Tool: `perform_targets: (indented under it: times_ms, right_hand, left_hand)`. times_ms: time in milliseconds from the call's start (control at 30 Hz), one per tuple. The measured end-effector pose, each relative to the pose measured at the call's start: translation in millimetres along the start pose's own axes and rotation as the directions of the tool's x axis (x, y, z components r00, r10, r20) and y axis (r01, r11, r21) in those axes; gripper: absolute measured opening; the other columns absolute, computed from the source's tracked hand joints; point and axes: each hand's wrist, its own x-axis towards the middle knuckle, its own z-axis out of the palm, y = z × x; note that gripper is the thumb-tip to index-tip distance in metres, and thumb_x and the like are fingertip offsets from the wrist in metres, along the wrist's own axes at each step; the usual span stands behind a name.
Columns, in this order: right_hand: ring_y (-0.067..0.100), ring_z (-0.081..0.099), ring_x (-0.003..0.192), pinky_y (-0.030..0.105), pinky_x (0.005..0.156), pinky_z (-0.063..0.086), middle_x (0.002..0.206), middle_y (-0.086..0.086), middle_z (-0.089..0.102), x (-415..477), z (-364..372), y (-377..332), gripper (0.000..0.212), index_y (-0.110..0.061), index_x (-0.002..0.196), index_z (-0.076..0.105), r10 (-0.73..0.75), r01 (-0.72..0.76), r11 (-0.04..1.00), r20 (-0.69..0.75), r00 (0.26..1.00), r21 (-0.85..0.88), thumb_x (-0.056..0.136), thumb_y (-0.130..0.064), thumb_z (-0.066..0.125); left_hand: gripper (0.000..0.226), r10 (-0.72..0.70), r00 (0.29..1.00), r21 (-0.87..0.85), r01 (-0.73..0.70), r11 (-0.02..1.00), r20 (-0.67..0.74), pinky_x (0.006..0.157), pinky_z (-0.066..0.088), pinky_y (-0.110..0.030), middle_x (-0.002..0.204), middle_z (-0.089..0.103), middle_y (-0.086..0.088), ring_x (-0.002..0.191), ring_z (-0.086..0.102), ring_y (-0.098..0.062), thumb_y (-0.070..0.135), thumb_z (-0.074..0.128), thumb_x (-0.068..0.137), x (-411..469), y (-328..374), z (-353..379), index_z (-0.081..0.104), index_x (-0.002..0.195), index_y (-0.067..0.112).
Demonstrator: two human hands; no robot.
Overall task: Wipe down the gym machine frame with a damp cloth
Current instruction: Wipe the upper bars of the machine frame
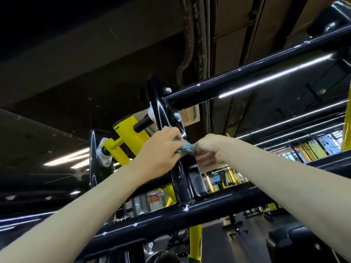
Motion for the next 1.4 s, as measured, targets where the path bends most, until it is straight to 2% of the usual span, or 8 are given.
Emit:
perform_targets:
  times_ms: [100, 200, 333, 567, 733, 900, 1100, 1400]
  right_hand:
    - [0.023, 0.061, 0.085, 0.038, 0.086, 0.050, 0.111, 0.019, 0.061, -4, -5, 9, 0.033, 0.003, 0.126, 0.054, 0.055, -0.056, 0.998, -0.028, 0.998, -0.040, 0.097, 0.002, 0.041]
    - [0.021, 0.061, 0.076, 0.032, 0.063, 0.051, 0.083, 0.013, 0.058, -10, -6, 13, 0.033, 0.001, 0.124, 0.059, 0.064, -0.067, 0.996, -0.046, 0.997, -0.065, 0.095, 0.001, 0.043]
    - [0.012, 0.053, 0.055, 0.020, 0.036, 0.049, 0.075, 0.010, 0.058, -18, -3, 13, 0.021, -0.003, 0.108, 0.062, 0.126, -0.134, 0.985, -0.075, 0.989, -0.108, 0.096, -0.003, 0.045]
    - [0.016, 0.060, 0.063, 0.029, 0.065, 0.053, 0.083, 0.014, 0.063, -47, 4, 5, 0.014, -0.004, 0.096, 0.064, 0.062, -0.088, 0.988, -0.194, 0.979, -0.130, 0.096, -0.001, 0.050]
    - [0.018, 0.061, 0.067, 0.030, 0.067, 0.054, 0.088, 0.016, 0.065, -71, 21, -19, 0.023, 0.002, 0.116, 0.059, -0.048, 0.041, 0.999, -0.234, 0.971, -0.036, 0.096, -0.008, 0.053]
    - [0.022, 0.067, 0.092, 0.032, 0.073, 0.055, 0.106, 0.019, 0.067, -93, 53, -32, 0.032, -0.007, 0.121, 0.058, -0.140, 0.143, 0.989, -0.064, 0.988, 0.031, 0.098, -0.029, 0.053]
    - [0.018, 0.068, 0.087, 0.029, 0.070, 0.057, 0.108, 0.010, 0.067, -119, 117, -50, 0.031, -0.010, 0.115, 0.058, -0.106, 0.126, 0.990, 0.275, 0.956, -0.059, 0.092, -0.030, 0.062]
    - [0.018, 0.069, 0.081, 0.028, 0.060, 0.058, 0.101, 0.011, 0.070, -125, 217, -42, 0.037, -0.001, 0.118, 0.061, -0.016, 0.019, 1.000, 0.315, 0.949, -0.006, 0.083, -0.006, 0.073]
  left_hand:
    - [0.021, -0.004, 1.000, 0.011, 0.004, 1.000, -0.026, 0.072, 0.041, -0.033, 0.103, 0.056, -0.004, 0.092, 0.048, -0.024, 0.030, 0.062, 0.089, 1, -3, 3, 0.070, 0.096, 0.012]
    - [0.023, -0.218, 0.971, -0.061, 0.213, 0.975, -0.094, 0.073, 0.043, -0.035, 0.105, 0.052, -0.005, 0.096, 0.040, -0.023, 0.029, 0.063, 0.090, -3, 17, 4, 0.069, 0.091, 0.007]
    - [0.016, -0.073, 0.995, -0.015, 0.072, 0.997, -0.071, 0.056, 0.041, -0.031, 0.094, 0.055, -0.006, 0.087, 0.047, -0.026, 0.023, 0.067, 0.082, -25, 52, 11, 0.070, 0.080, 0.007]
    - [0.029, -0.162, 0.964, -0.248, 0.214, 0.945, 0.212, 0.074, 0.042, -0.034, 0.107, 0.047, -0.005, 0.100, 0.037, -0.019, 0.033, 0.055, 0.096, -41, 74, 1, 0.068, 0.100, 0.007]
    - [0.020, -0.464, 0.731, -0.793, 0.602, 0.091, 0.501, 0.063, 0.042, -0.025, 0.083, 0.062, -0.008, 0.072, 0.056, -0.016, 0.021, 0.056, 0.097, -65, 43, -23, 0.066, 0.088, 0.006]
    - [0.018, -0.452, 0.587, -0.733, 0.440, -0.519, 0.672, 0.075, 0.054, -0.036, 0.108, 0.067, -0.010, 0.090, 0.065, -0.021, 0.021, 0.053, 0.099, -99, 12, -42, 0.060, 0.109, 0.008]
    - [0.015, -0.520, 0.504, -0.705, 0.303, -0.641, 0.689, 0.079, 0.056, -0.040, 0.103, 0.067, -0.010, 0.092, 0.065, -0.024, 0.019, 0.050, 0.100, -138, -2, -75, 0.059, 0.107, 0.009]
    - [0.013, -0.587, 0.258, -0.640, 0.249, -0.727, 0.767, 0.058, 0.059, -0.032, 0.104, 0.063, -0.015, 0.087, 0.067, -0.023, 0.009, 0.057, 0.095, -227, -13, -115, 0.057, 0.107, 0.003]
